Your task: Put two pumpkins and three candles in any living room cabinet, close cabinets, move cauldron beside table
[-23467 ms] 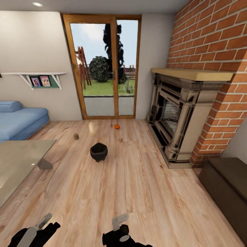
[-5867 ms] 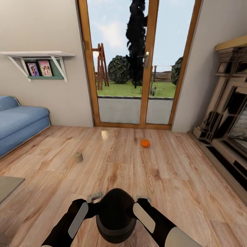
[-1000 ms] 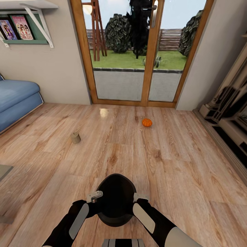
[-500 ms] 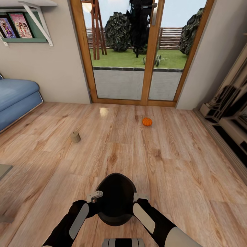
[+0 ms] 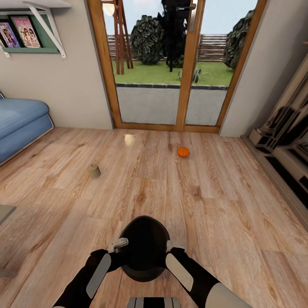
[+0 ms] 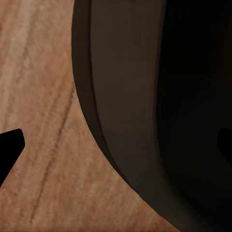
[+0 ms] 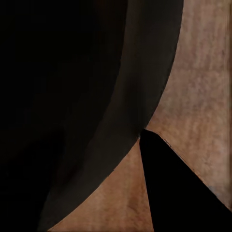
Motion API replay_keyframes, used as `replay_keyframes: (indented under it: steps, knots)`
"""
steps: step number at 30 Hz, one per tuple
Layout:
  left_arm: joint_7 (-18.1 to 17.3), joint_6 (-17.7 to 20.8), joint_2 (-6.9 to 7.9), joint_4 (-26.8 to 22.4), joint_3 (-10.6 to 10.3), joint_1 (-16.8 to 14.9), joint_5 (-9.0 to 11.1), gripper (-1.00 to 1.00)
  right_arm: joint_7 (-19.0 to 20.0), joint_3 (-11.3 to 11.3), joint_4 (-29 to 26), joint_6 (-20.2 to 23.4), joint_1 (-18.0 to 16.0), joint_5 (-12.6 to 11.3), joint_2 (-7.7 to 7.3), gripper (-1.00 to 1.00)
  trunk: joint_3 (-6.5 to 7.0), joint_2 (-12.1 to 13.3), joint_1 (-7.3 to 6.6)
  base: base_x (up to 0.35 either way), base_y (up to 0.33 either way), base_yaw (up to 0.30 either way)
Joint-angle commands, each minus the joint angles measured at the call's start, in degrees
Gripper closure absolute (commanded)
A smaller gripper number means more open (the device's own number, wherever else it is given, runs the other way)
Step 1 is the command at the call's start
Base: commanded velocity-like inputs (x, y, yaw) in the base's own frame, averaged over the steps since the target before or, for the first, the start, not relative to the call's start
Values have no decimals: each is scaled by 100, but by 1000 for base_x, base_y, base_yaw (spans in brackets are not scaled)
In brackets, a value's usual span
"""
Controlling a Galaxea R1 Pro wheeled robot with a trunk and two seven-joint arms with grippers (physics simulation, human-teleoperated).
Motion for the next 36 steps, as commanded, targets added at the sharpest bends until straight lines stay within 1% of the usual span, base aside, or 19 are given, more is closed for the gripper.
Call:
replay_keyframes:
  steps: [1,22,28,36]
  knots:
    - [54,12,1,-6,-11,-2,60,-100,-29,31,-11,-55,-2,-211,-1,100,-5,-2,0,0,0,0]
    - [71,13,-5,-6,-11,-6,60,-100,-13,29,-11,-55,-2,-211,-3,100,-5,-2,0,0,0,0]
    - [71,13,-1,-6,-11,-4,60,-100,-13,31,-11,-55,-2,-211,-3,100,-138,-10,15,0,0,0]
    - [71,13,0,-6,-11,-2,60,-100,-13,32,-11,-55,-2,-211,-3,100,-138,-10,15,0,0,0]
